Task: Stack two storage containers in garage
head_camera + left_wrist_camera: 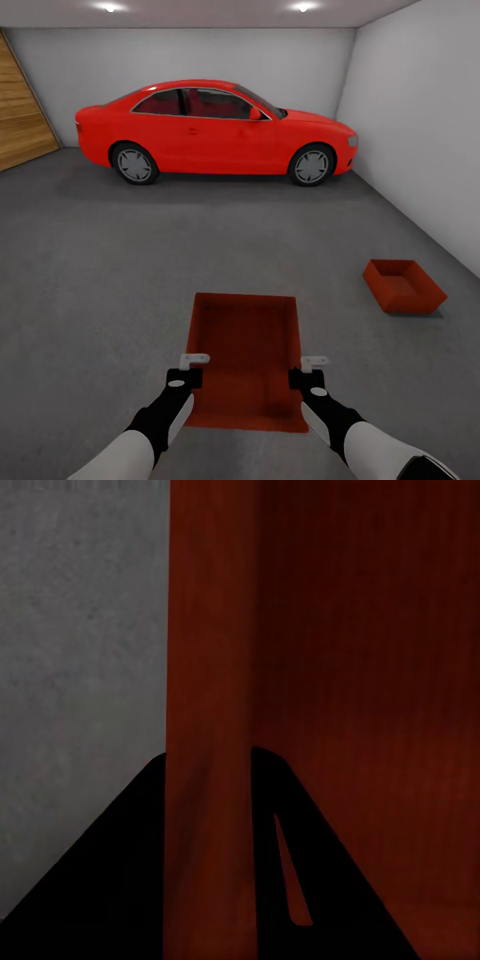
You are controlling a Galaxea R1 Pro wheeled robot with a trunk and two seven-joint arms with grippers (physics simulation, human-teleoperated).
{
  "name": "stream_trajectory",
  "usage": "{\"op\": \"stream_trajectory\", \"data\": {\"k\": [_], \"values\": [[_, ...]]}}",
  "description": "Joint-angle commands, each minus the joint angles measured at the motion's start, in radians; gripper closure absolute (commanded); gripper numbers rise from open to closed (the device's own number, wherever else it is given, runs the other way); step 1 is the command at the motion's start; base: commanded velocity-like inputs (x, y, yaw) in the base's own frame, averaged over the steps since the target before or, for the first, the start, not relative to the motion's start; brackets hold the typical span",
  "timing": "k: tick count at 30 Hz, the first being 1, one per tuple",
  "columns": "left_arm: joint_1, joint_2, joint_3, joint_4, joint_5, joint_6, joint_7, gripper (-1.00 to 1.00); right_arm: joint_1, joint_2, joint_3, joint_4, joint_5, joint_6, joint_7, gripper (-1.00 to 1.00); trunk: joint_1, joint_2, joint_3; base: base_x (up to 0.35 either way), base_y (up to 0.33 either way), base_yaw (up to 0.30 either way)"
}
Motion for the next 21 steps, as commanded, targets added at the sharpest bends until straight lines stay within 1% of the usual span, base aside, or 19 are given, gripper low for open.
{"op": "stream_trajectory", "data": {"k": [1, 21], "values": [[0.000, 0.002, -0.022, 0.009, 0.031, 0.053, 0.010, 1.00, -0.002, -0.003, -0.012, -0.001, 0.009, -0.007, -0.031, 1.00, 0.001, -0.002, -0.002, 0.322, 0.000, 0.000], [0.000, 0.002, -0.022, 0.009, 0.032, 0.052, 0.009, 1.00, -0.002, -0.003, -0.012, -0.001, 0.009, -0.007, -0.031, 1.00, 0.001, -0.002, -0.002, 0.322, 0.000, 0.000]]}}
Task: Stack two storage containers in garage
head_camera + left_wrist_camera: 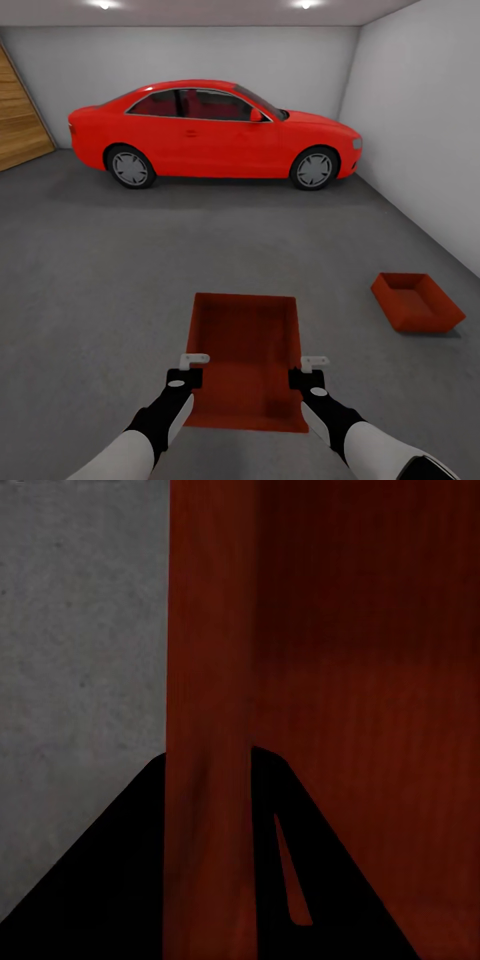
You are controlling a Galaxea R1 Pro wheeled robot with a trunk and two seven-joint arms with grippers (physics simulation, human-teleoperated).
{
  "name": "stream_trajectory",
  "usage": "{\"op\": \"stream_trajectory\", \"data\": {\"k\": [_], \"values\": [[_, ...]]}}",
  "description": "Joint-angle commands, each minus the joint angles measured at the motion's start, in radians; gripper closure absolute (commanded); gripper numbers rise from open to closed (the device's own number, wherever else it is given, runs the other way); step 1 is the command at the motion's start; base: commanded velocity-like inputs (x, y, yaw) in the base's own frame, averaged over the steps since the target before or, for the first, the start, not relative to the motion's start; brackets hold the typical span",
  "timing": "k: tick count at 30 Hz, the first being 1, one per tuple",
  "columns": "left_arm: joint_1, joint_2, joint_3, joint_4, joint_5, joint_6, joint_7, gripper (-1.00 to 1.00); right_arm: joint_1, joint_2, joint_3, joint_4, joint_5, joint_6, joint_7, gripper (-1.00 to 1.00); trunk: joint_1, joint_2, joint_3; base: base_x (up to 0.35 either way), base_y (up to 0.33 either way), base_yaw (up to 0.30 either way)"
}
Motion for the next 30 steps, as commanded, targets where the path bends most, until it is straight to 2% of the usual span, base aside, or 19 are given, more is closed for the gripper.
{"op": "stream_trajectory", "data": {"k": [1, 30], "values": [[0.000, 0.001, -0.022, 0.009, 0.031, 0.052, 0.010, 1.00, -0.002, -0.003, -0.012, -0.001, 0.009, -0.007, -0.030, 1.00, 0.001, -0.002, -0.002, 0.322, 0.000, 0.000], [0.000, 0.000, -0.022, 0.009, 0.032, 0.053, 0.010, 1.00, -0.002, -0.003, -0.012, -0.001, 0.009, -0.007, -0.030, 1.00, 0.001, -0.002, -0.002, 0.322, 0.000, 0.000]]}}
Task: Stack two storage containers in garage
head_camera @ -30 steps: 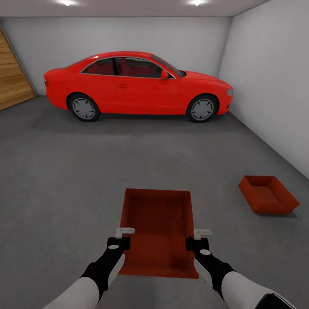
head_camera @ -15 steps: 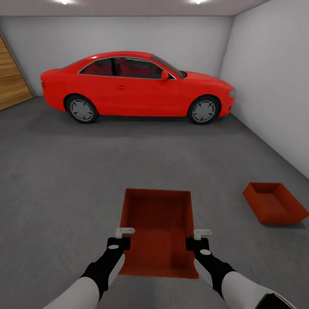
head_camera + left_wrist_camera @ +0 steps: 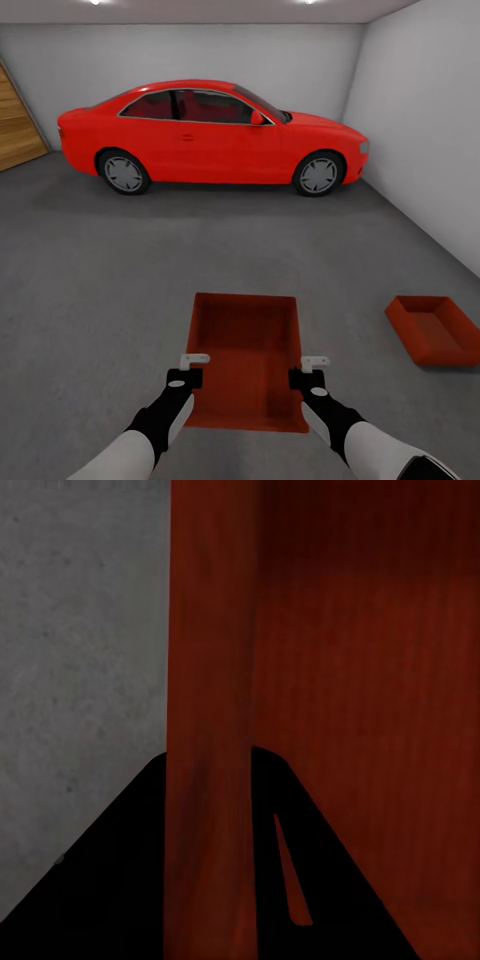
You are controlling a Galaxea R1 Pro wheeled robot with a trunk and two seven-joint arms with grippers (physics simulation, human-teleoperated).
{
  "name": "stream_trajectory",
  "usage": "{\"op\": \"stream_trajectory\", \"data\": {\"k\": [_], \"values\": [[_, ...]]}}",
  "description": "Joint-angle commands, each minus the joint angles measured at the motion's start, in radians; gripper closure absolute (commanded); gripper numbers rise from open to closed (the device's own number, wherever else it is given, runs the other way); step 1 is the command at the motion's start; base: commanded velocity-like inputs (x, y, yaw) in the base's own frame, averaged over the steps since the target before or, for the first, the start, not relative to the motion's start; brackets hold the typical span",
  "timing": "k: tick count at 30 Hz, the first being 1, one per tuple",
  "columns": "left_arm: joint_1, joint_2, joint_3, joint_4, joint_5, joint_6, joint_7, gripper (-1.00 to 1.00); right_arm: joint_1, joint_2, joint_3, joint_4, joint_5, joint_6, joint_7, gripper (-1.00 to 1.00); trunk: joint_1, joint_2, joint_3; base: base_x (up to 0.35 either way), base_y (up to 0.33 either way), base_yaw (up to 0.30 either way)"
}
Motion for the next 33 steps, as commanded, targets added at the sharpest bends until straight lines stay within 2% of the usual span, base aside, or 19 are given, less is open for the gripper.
{"op": "stream_trajectory", "data": {"k": [1, 28, 33], "values": [[0.000, 0.002, -0.022, 0.007, 0.031, 0.055, 0.006, 1.00, -0.002, -0.001, -0.013, -0.002, 0.009, -0.007, -0.033, 1.00, 0.001, -0.002, -0.002, 0.322, 0.000, 0.000], [0.000, 0.002, -0.022, 0.007, 0.030, 0.056, 0.006, 1.00, -0.002, -0.001, -0.013, -0.002, 0.009, -0.007, -0.033, 1.00, 0.001, -0.002, -0.002, 0.322, 0.000, 0.000], [0.000, 0.002, -0.022, 0.007, 0.031, 0.056, 0.006, 1.00, -0.002, -0.001, -0.013, -0.002, 0.009, -0.007, -0.033, 1.00, 0.001, -0.002, -0.002, 0.322, 0.000, -0.133]]}}
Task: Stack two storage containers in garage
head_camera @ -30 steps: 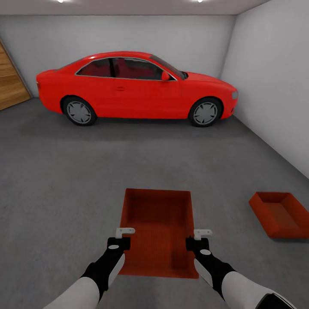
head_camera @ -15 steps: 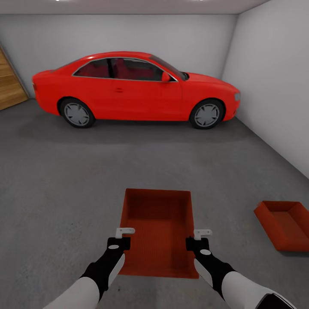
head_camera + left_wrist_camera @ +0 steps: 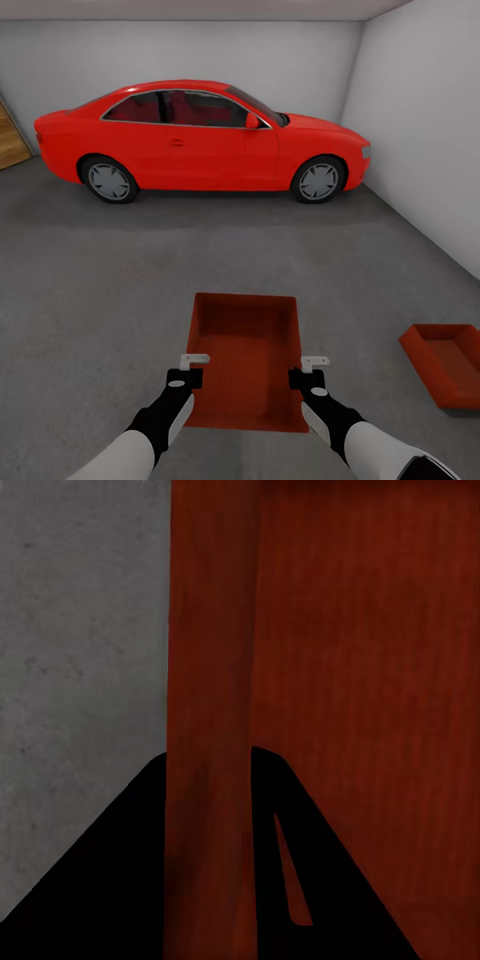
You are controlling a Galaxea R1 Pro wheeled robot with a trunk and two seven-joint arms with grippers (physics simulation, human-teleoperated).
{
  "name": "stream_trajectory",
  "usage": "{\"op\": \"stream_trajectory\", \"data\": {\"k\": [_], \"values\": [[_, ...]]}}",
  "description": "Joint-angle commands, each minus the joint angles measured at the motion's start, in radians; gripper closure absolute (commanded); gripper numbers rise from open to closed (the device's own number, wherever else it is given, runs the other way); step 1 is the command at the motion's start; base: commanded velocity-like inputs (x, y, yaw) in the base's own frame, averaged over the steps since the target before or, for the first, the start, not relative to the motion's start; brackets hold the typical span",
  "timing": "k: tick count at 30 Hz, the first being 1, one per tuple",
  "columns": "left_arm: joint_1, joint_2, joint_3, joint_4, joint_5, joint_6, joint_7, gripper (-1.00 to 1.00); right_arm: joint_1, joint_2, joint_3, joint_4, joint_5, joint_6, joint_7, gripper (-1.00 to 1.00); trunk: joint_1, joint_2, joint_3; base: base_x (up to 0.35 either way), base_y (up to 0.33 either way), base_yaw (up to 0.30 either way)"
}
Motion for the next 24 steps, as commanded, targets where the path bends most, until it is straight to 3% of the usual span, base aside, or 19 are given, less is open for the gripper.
{"op": "stream_trajectory", "data": {"k": [1, 24], "values": [[0.000, 0.002, -0.021, 0.007, 0.031, 0.055, 0.006, 1.00, -0.003, -0.001, -0.012, -0.001, 0.009, -0.007, -0.033, 1.00, 0.001, -0.002, -0.002, 0.322, 0.000, -0.256], [0.000, 0.002, -0.021, 0.007, 0.031, 0.055, 0.006, 1.00, -0.003, 0.000, -0.012, -0.001, 0.009, -0.007, -0.033, 1.00, 0.001, -0.002, -0.002, 0.322, 0.000, -0.277]]}}
